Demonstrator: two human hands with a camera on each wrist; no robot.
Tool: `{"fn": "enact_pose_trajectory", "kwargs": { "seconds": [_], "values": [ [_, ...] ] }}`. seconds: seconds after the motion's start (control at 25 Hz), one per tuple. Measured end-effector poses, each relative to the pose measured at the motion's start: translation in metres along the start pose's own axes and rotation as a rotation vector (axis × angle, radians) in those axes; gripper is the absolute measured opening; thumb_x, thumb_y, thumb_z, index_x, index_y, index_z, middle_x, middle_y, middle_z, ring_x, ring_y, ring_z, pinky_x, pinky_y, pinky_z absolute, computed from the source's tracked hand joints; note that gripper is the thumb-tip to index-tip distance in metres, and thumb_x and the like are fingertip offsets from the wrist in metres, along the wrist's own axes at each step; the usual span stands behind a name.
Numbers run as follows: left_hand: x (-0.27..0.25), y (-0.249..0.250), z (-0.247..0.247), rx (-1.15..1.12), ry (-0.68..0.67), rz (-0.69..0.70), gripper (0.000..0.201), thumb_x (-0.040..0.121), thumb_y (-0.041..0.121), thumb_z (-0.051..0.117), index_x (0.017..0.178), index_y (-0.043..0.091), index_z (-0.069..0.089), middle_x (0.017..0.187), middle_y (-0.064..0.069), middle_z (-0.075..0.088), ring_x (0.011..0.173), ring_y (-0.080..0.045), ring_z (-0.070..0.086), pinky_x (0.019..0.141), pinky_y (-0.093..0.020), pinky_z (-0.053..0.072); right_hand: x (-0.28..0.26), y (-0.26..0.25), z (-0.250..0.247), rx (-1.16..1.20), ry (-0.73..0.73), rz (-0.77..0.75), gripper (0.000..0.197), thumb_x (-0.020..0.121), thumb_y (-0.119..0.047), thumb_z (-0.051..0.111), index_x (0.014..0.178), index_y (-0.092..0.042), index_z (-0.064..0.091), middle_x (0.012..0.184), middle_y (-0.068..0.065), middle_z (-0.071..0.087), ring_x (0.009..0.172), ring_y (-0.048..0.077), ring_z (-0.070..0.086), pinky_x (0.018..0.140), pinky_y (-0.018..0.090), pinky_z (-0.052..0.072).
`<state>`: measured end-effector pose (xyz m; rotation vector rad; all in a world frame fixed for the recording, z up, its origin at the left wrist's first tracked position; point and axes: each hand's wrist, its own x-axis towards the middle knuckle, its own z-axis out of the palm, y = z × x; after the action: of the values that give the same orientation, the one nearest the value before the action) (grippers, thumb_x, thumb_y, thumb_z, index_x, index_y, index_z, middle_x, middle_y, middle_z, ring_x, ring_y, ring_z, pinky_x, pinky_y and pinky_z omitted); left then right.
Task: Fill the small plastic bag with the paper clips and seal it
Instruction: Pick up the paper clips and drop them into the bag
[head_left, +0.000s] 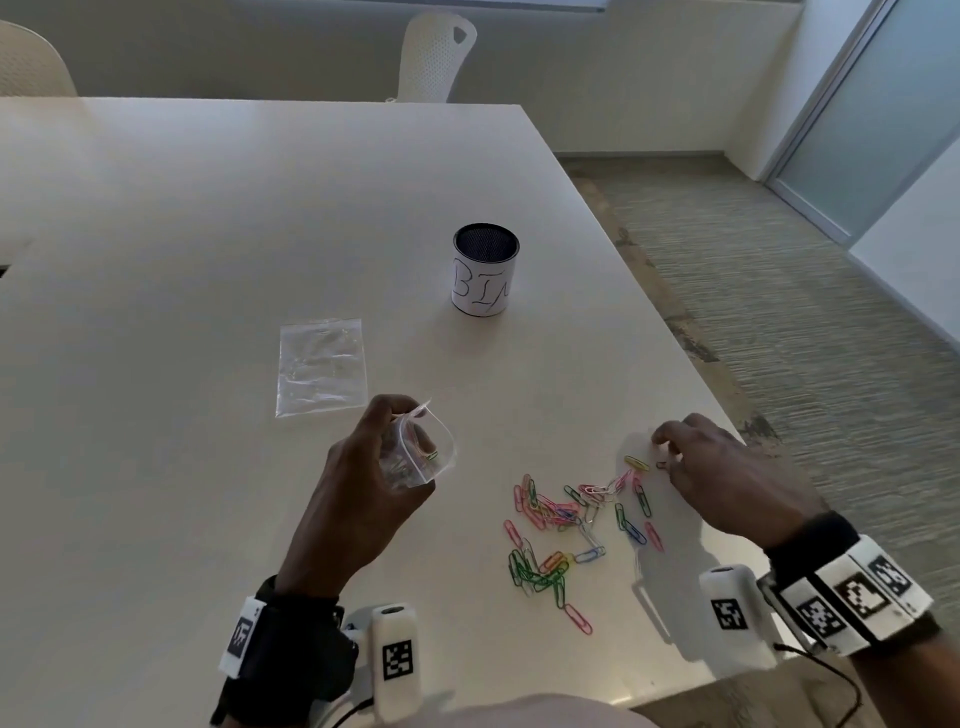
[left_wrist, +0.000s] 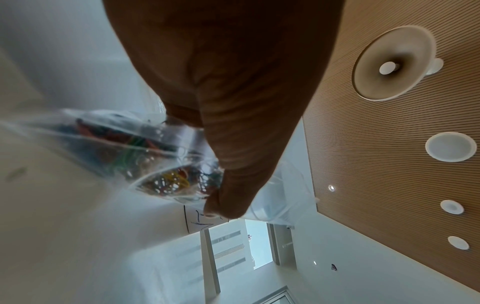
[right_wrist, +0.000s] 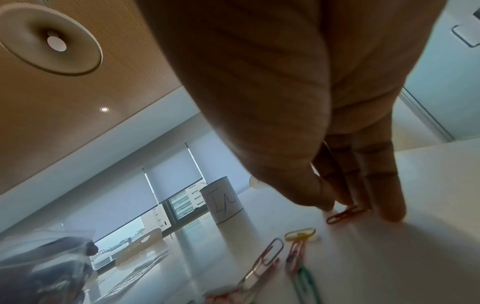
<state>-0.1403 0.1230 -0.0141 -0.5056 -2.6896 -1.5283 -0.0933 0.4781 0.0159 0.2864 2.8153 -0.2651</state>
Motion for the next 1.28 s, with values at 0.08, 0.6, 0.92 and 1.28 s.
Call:
{"fn": "enact_pose_trajectory", "kwargs": {
  "seconds": [0.08, 0.6, 0.92, 1.28],
  "values": [
    [0.0, 0.0, 0.0, 0.0, 0.0, 0.0, 0.06, 0.08, 0.001, 0.085, 0.122, 0.031, 0.053, 0.101, 0.021, 0.072, 0.092, -0.008, 0.072, 0.077, -0.014, 0.055, -0.003, -0.01, 0.006, 0.036, 0.013, -0.037, 0.028, 0.103, -0.013, 0.05, 0.131, -0.011, 0.057, 0.124, 0.008, 0.055, 0.111, 0.029, 0.062, 0.093, 0.033, 0.047],
    [-0.001, 0.0, -0.001, -0.022, 0.005, -0.002, 0.059, 0.081, 0.0, 0.084, 0.119, 0.032, 0.053, 0.101, 0.017, 0.072, 0.09, -0.01, 0.072, 0.077, -0.017, 0.056, -0.025, -0.082, 0.003, 0.083, -0.179, -0.308, 0.069, 0.086, -0.06, 0.072, 0.144, -0.032, 0.046, 0.133, -0.011, 0.049, 0.117, 0.009, 0.058, 0.095, 0.025, 0.052],
    [0.0, -0.001, 0.0, -0.027, -0.005, -0.012, 0.061, 0.08, 0.001, 0.084, 0.12, 0.034, 0.052, 0.101, 0.017, 0.072, 0.089, -0.009, 0.072, 0.075, -0.014, 0.055, -0.025, -0.099, 0.023, 0.098, -0.026, -0.346, 0.031, 0.094, -0.036, 0.072, 0.122, -0.028, 0.062, 0.116, -0.005, 0.055, 0.099, 0.014, 0.061, 0.082, 0.018, 0.038],
    [-0.001, -0.002, 0.0, -0.034, 0.007, -0.005, 0.058, 0.08, 0.001, 0.084, 0.12, 0.03, 0.053, 0.1, 0.018, 0.071, 0.086, -0.007, 0.07, 0.073, -0.008, 0.051, -0.018, -0.101, 0.02, 0.142, -0.022, -0.335, 0.012, 0.094, -0.026, 0.073, 0.106, -0.024, 0.071, 0.108, -0.004, 0.062, 0.092, 0.015, 0.065, 0.078, 0.019, 0.047]
  ]
}}
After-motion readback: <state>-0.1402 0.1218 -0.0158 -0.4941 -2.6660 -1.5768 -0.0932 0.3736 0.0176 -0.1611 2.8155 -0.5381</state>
